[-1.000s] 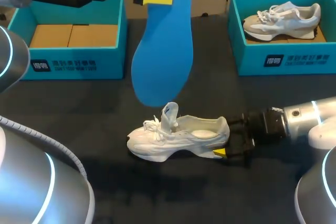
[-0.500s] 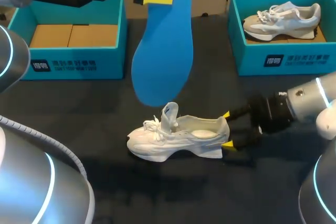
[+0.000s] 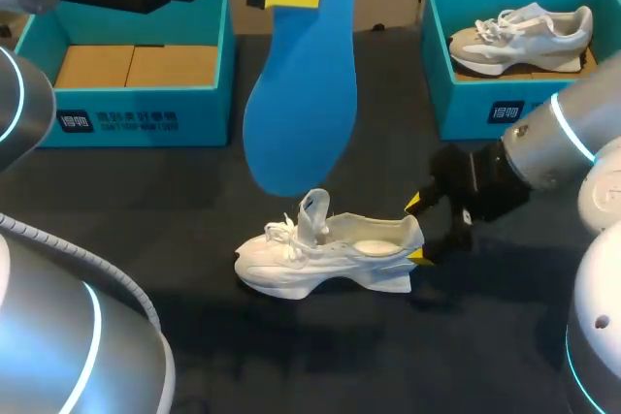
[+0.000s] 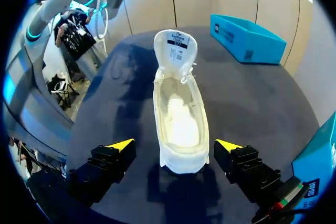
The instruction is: Take the shoe out of the shoebox, open the shoe tongue, remove and reinsert the insole, then place the shoe into the shoebox
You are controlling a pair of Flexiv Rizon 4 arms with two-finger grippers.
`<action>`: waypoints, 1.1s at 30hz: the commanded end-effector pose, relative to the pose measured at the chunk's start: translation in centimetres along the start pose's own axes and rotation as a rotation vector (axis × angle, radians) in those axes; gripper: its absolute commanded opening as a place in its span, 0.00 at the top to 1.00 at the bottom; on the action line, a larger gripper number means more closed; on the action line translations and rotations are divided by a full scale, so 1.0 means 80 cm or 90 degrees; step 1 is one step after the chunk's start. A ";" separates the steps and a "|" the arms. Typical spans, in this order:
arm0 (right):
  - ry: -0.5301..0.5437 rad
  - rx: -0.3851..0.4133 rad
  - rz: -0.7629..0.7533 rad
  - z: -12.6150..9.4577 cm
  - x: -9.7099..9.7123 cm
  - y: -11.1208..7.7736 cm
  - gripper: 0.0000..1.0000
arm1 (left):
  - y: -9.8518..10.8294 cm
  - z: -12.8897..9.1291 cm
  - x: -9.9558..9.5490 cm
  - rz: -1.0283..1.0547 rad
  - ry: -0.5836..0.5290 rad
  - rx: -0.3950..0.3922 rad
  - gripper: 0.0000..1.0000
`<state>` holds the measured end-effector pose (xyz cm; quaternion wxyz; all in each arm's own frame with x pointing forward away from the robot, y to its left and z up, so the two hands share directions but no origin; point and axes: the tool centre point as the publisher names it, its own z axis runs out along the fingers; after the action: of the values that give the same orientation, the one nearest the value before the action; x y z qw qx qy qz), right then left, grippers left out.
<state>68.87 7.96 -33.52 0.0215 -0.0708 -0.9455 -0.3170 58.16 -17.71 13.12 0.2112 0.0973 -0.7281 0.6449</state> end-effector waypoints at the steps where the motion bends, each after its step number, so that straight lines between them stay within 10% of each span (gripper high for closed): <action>1: 0.006 0.195 0.005 0.004 0.001 0.012 0.00 | -0.001 0.001 0.000 0.000 -0.001 -0.002 1.00; 33: -0.018 0.366 0.016 0.004 0.007 0.032 0.00 | -0.001 0.001 0.000 0.000 -0.001 -0.002 1.00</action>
<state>68.50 10.17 -32.55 0.0306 -0.0796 -0.9934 -0.0762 58.16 -17.71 13.13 0.2111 0.0973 -0.7282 0.6448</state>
